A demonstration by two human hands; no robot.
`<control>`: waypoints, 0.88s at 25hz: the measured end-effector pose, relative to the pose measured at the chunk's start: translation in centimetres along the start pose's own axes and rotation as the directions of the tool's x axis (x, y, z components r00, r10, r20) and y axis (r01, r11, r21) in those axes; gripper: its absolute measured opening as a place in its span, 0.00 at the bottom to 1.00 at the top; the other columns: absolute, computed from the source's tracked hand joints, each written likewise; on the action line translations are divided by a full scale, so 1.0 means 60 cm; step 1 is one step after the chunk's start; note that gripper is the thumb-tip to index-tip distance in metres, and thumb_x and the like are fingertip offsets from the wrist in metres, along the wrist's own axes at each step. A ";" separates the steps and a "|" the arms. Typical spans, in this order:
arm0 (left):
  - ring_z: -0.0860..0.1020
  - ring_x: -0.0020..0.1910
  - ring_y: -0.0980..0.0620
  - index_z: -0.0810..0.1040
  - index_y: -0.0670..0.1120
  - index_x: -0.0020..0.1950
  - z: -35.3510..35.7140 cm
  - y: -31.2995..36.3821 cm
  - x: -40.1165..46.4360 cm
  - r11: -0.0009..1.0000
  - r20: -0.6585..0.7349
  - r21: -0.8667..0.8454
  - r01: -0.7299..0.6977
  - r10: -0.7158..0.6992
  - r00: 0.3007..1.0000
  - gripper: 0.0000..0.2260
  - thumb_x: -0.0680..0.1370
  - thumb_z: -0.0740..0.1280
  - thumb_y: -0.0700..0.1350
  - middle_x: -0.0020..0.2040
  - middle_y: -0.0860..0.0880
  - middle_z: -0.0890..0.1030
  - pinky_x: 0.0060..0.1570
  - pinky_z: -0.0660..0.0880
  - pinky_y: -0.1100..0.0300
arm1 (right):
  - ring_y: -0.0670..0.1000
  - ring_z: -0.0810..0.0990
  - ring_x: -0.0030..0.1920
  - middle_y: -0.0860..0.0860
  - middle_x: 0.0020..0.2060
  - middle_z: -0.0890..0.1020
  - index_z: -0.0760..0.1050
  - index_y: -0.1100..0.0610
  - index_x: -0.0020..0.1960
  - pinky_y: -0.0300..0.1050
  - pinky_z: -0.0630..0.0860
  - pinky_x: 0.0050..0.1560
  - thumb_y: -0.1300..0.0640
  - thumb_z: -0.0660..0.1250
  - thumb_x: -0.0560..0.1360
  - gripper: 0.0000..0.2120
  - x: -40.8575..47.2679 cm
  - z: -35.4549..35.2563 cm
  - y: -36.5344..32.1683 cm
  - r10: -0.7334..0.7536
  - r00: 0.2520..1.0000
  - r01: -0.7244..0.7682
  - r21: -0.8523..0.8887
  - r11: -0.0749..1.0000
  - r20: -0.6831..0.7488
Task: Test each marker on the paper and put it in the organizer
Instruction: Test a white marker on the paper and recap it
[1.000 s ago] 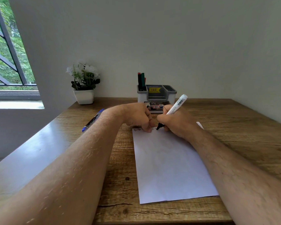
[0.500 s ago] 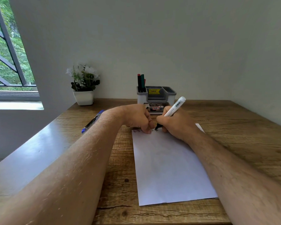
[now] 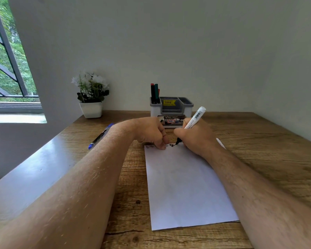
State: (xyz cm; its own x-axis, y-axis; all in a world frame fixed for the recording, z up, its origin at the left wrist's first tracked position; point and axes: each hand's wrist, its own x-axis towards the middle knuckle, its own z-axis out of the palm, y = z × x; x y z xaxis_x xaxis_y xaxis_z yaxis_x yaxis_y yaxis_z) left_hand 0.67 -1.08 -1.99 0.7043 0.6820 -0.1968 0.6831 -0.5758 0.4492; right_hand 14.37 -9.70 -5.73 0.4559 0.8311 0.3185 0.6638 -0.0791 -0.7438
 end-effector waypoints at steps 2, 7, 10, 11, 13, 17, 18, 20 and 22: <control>0.77 0.50 0.53 0.82 0.52 0.47 0.000 0.001 -0.001 1.000 -0.003 -0.002 -0.013 0.013 1.000 0.05 0.74 0.73 0.42 0.46 0.54 0.81 0.58 0.74 0.53 | 0.44 0.71 0.32 0.49 0.35 0.74 0.63 0.49 0.34 0.27 0.62 0.19 0.54 0.70 0.70 0.14 0.003 0.001 0.001 0.021 1.000 -0.021 0.008 1.000 -0.015; 0.68 0.31 0.52 0.78 0.46 0.50 -0.007 0.007 -0.012 0.911 -0.158 -0.404 -0.078 0.014 0.987 0.09 0.78 0.59 0.41 0.36 0.49 0.72 0.30 0.63 0.61 | 0.44 0.73 0.30 0.51 0.33 0.77 0.71 0.52 0.36 0.30 0.65 0.23 0.57 0.68 0.74 0.10 0.008 -0.007 -0.004 0.029 0.998 -0.015 0.208 0.978 -0.064; 0.63 0.29 0.53 0.76 0.46 0.48 -0.013 -0.001 -0.010 0.750 -0.243 -0.643 -0.156 -0.006 0.970 0.11 0.76 0.54 0.39 0.34 0.48 0.69 0.27 0.60 0.62 | 0.44 0.71 0.26 0.50 0.29 0.76 0.72 0.51 0.35 0.33 0.65 0.22 0.60 0.70 0.73 0.11 0.015 -0.008 -0.005 0.058 0.997 -0.031 0.384 0.923 -0.060; 0.64 0.30 0.53 0.76 0.46 0.48 -0.012 -0.004 -0.005 0.722 -0.270 -0.670 -0.171 -0.022 0.963 0.11 0.77 0.54 0.39 0.36 0.47 0.70 0.28 0.61 0.62 | 0.44 0.71 0.25 0.49 0.28 0.75 0.73 0.50 0.35 0.33 0.65 0.21 0.60 0.71 0.73 0.12 0.017 -0.009 -0.004 0.058 0.997 -0.029 0.433 0.901 -0.053; 0.65 0.32 0.53 0.76 0.46 0.49 -0.010 -0.009 0.005 0.668 -0.300 -0.720 -0.189 -0.054 0.953 0.11 0.78 0.55 0.39 0.38 0.47 0.70 0.29 0.63 0.60 | 0.43 0.69 0.21 0.49 0.27 0.76 0.76 0.51 0.35 0.34 0.63 0.19 0.62 0.72 0.73 0.11 0.017 -0.014 -0.007 0.044 0.999 -0.024 0.567 0.823 -0.023; 0.66 0.33 0.53 0.75 0.45 0.52 -0.009 -0.010 0.011 0.491 -0.306 -0.842 -0.225 -0.090 0.948 0.11 0.80 0.54 0.37 0.40 0.46 0.69 0.31 0.64 0.60 | 0.47 0.72 0.23 0.55 0.31 0.81 0.81 0.56 0.43 0.35 0.64 0.22 0.59 0.66 0.73 0.05 0.013 -0.024 -0.015 0.045 0.998 -0.057 0.811 0.582 0.038; 0.65 0.33 0.53 0.75 0.45 0.52 -0.009 -0.008 0.010 0.445 -0.307 -0.863 -0.237 -0.091 0.947 0.11 0.80 0.53 0.37 0.40 0.46 0.69 0.31 0.64 0.60 | 0.48 0.73 0.23 0.56 0.32 0.83 0.81 0.58 0.45 0.35 0.64 0.23 0.59 0.63 0.74 0.08 0.012 -0.025 -0.016 0.052 0.997 -0.072 0.833 0.549 0.052; 0.64 0.33 0.53 0.74 0.43 0.53 -0.009 -0.003 0.007 0.369 -0.310 -0.893 -0.260 -0.084 0.947 0.11 0.81 0.53 0.37 0.39 0.46 0.68 0.31 0.64 0.60 | 0.48 0.74 0.24 0.57 0.33 0.84 0.81 0.60 0.47 0.36 0.64 0.24 0.59 0.60 0.76 0.11 0.011 -0.026 -0.018 0.065 0.996 -0.089 0.850 0.519 0.065; 0.65 0.33 0.53 0.75 0.42 0.54 -0.010 0.000 0.005 0.320 -0.308 -0.908 -0.271 -0.070 0.949 0.11 0.81 0.53 0.38 0.39 0.46 0.69 0.31 0.64 0.60 | 0.49 0.74 0.24 0.58 0.34 0.84 0.80 0.60 0.47 0.36 0.65 0.25 0.59 0.60 0.76 0.10 0.010 -0.026 -0.020 0.066 0.995 -0.099 0.856 0.507 0.076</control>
State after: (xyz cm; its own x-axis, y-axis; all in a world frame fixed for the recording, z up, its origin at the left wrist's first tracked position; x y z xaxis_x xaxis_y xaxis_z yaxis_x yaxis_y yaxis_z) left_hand 0.77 -0.64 -1.53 0.5605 0.8266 0.0504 -0.1473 0.0396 0.9883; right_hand 14.75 -9.97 -3.76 0.4528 0.8633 0.2228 -0.2168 0.3490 -0.9117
